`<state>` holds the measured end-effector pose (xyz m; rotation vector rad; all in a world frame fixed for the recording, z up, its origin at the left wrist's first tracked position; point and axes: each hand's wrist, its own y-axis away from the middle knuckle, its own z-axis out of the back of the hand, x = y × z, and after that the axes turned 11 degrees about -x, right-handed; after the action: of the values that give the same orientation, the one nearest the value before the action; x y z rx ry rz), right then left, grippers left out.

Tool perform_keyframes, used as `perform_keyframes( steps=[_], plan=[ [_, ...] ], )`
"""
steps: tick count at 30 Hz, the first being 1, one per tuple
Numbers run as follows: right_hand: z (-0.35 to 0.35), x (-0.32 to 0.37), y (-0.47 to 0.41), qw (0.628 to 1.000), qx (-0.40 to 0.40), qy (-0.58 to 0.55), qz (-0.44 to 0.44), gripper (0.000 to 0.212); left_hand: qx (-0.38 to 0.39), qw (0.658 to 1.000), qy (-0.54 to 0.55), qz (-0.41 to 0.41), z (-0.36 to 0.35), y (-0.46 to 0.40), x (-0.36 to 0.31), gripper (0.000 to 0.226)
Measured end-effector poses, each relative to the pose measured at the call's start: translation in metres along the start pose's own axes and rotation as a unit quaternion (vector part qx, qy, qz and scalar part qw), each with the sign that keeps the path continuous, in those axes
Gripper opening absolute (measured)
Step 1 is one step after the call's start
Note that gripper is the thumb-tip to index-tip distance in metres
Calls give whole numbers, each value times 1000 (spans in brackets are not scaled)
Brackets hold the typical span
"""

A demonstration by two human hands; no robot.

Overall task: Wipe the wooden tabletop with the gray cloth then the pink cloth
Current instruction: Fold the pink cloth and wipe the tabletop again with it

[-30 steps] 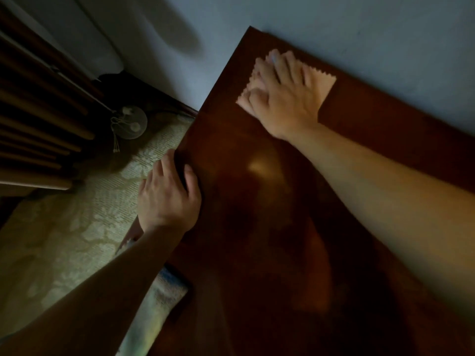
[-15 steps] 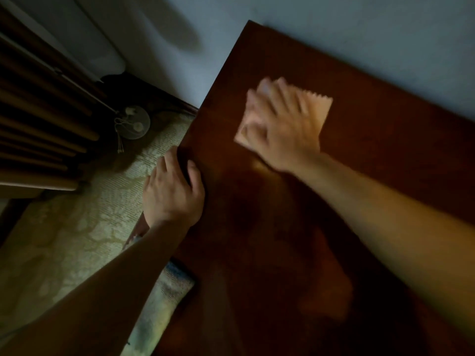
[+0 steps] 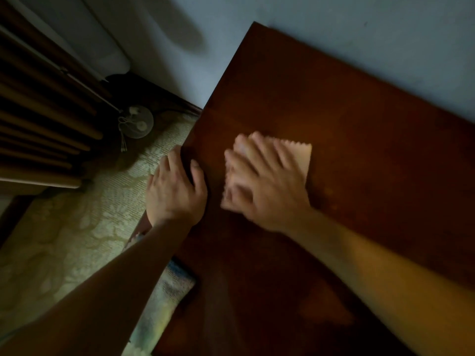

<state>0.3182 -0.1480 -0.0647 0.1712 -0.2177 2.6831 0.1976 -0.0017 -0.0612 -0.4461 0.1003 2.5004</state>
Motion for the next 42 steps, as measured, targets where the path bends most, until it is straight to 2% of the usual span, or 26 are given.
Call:
perform_keyframes(
  steps=[4, 8, 12, 15, 17, 20, 23, 29, 33, 38, 42],
  plan=[
    [2, -40, -46, 995, -5, 24, -98, 67, -5, 1000, 5, -4, 1, 1, 1, 50],
    [-1, -13, -22, 988, -31, 23, -150, 68, -8, 1000, 7, -4, 0, 2, 1, 46],
    [-1, 39, 48, 997, 3, 10, -79, 68, -13, 1000, 3, -3, 0, 1, 1, 45],
    [0, 29, 49, 999, 18, 1, -29, 69, -20, 1000, 4, -6, 0, 2, 0, 45],
    [2, 5, 23, 999, 0, 5, -39, 68, -20, 1000, 4, -9, 0, 2, 0, 45],
    [5, -25, -16, 992, -12, 7, -124, 68, -21, 1000, 8, -11, 0, 2, 1, 44],
    [2, -13, -14, 984, -30, 23, -173, 71, -26, 999, 8, -19, 0, 3, 2, 44],
    [0, 80, 97, 993, -20, -19, -111, 65, -32, 999, 11, -23, 0, 3, 2, 45],
    [1, 66, 93, 997, 3, -16, -73, 64, -40, 999, 13, -28, -1, 4, 2, 44],
    [3, 13, 20, 979, -34, 19, -202, 66, -48, 998, 11, -33, -2, 3, 4, 47],
    [-4, 38, 36, 972, -42, 34, -229, 67, -41, 998, 5, -47, -4, 1, 6, 48]
  ],
)
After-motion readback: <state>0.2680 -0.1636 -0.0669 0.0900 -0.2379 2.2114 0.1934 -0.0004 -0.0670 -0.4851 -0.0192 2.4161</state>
